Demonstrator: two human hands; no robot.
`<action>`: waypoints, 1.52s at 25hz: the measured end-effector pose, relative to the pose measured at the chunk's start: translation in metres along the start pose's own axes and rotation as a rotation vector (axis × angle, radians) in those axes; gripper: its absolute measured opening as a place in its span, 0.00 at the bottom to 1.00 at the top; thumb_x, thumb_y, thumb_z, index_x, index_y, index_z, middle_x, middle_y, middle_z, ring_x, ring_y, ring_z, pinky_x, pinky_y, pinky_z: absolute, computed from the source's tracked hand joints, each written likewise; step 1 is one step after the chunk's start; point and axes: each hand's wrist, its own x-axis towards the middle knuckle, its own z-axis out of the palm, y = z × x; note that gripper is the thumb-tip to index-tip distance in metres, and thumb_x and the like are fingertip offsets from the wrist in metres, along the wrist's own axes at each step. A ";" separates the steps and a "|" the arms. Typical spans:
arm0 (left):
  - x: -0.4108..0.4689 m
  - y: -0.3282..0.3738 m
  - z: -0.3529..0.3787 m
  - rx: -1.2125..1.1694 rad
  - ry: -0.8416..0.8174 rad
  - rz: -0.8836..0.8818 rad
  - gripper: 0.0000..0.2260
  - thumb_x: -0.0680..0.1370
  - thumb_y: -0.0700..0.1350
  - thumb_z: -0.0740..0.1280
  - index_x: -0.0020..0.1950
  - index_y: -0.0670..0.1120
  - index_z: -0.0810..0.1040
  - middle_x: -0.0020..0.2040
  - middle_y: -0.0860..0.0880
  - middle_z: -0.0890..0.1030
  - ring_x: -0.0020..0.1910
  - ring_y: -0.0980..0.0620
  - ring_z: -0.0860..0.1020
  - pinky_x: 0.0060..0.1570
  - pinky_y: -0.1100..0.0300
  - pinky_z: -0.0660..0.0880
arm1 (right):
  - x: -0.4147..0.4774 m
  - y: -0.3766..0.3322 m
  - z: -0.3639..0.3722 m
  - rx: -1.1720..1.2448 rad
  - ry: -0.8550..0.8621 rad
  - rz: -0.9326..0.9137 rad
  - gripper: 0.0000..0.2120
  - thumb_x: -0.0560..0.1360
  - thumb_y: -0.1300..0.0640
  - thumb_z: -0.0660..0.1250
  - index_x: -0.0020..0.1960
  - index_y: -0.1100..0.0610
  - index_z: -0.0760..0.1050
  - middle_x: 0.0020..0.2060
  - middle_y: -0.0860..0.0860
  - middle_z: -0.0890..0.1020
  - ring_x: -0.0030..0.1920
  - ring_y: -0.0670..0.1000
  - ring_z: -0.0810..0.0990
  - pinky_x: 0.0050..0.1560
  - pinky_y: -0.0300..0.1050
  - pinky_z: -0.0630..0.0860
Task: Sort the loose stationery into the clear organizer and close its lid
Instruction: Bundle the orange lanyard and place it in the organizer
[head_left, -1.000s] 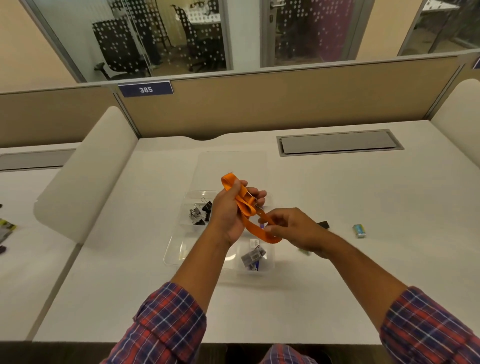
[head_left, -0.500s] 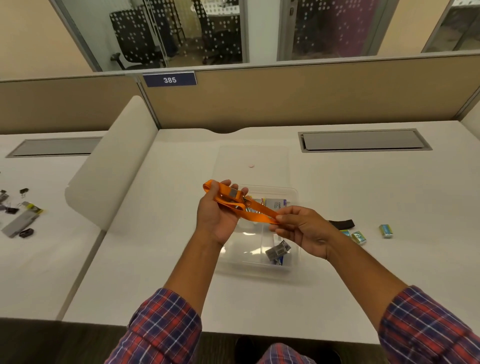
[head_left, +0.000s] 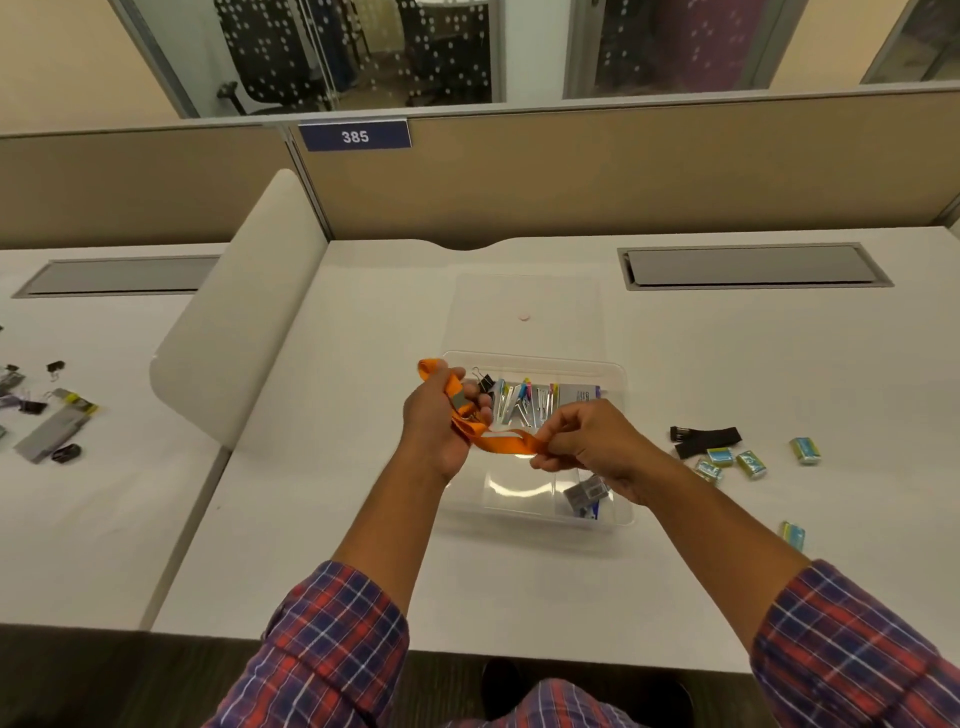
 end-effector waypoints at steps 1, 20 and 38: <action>-0.001 -0.001 -0.001 0.187 -0.013 0.006 0.13 0.85 0.52 0.62 0.51 0.43 0.77 0.34 0.46 0.79 0.34 0.47 0.79 0.36 0.53 0.80 | 0.002 -0.003 0.005 -0.054 0.039 -0.035 0.06 0.75 0.72 0.69 0.46 0.65 0.83 0.41 0.62 0.87 0.43 0.57 0.88 0.43 0.44 0.85; -0.005 -0.046 0.001 1.017 -0.255 0.084 0.18 0.83 0.60 0.55 0.61 0.50 0.75 0.54 0.40 0.81 0.43 0.42 0.80 0.34 0.55 0.77 | 0.033 -0.009 0.026 -0.179 0.345 -0.005 0.15 0.71 0.66 0.77 0.53 0.57 0.77 0.45 0.58 0.84 0.35 0.55 0.88 0.41 0.52 0.86; -0.024 -0.072 -0.009 1.686 -0.244 0.435 0.12 0.81 0.47 0.70 0.62 0.44 0.79 0.54 0.44 0.81 0.52 0.45 0.81 0.48 0.58 0.73 | 0.048 0.026 0.028 -0.554 0.391 -0.097 0.07 0.69 0.59 0.78 0.43 0.52 0.82 0.43 0.52 0.84 0.42 0.51 0.84 0.45 0.49 0.84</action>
